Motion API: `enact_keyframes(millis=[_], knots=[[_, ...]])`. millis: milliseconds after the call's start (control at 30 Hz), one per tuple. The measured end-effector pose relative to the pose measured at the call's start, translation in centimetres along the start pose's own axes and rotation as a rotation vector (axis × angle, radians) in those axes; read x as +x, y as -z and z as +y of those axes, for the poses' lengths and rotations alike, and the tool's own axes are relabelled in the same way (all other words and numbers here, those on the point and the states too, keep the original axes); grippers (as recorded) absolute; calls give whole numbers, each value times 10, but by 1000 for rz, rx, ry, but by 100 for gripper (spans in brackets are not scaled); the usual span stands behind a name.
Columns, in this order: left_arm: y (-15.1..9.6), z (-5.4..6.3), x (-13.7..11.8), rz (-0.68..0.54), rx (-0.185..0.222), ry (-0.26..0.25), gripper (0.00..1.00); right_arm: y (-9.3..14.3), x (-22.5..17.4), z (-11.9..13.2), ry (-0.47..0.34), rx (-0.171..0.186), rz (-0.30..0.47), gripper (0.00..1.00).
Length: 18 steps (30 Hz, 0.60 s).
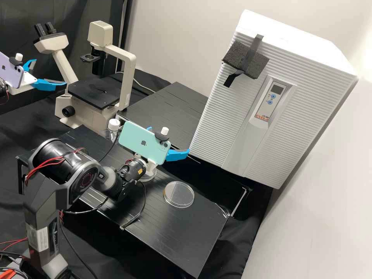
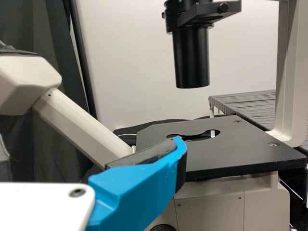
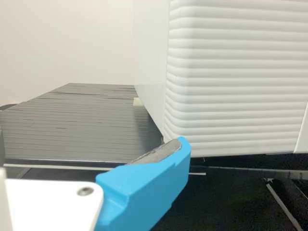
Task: Close the petri dish lid.
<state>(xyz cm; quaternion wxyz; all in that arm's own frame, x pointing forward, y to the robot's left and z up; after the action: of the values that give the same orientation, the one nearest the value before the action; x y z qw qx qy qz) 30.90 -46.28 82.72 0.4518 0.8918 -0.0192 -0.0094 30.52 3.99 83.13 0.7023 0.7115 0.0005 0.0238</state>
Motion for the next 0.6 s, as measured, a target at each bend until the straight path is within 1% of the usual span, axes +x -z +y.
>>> enact_keyframes(millis=[300, 433, 500, 600], knots=[[0, 0, 0, 0, 0, 0, 100, -1, -1, -1, 0, 0, 0, 100], [0, 0, 0, 0, 0, 0, 100, -7, -11, 4, -13, -2, -23, 100], [0, 0, 0, 0, 0, 0, 100, -10, -20, 10, -39, -4, -35, 100], [0, 0, 0, 0, 0, 0, 100, -15, -36, 25, -119, 1, -31, 100]])
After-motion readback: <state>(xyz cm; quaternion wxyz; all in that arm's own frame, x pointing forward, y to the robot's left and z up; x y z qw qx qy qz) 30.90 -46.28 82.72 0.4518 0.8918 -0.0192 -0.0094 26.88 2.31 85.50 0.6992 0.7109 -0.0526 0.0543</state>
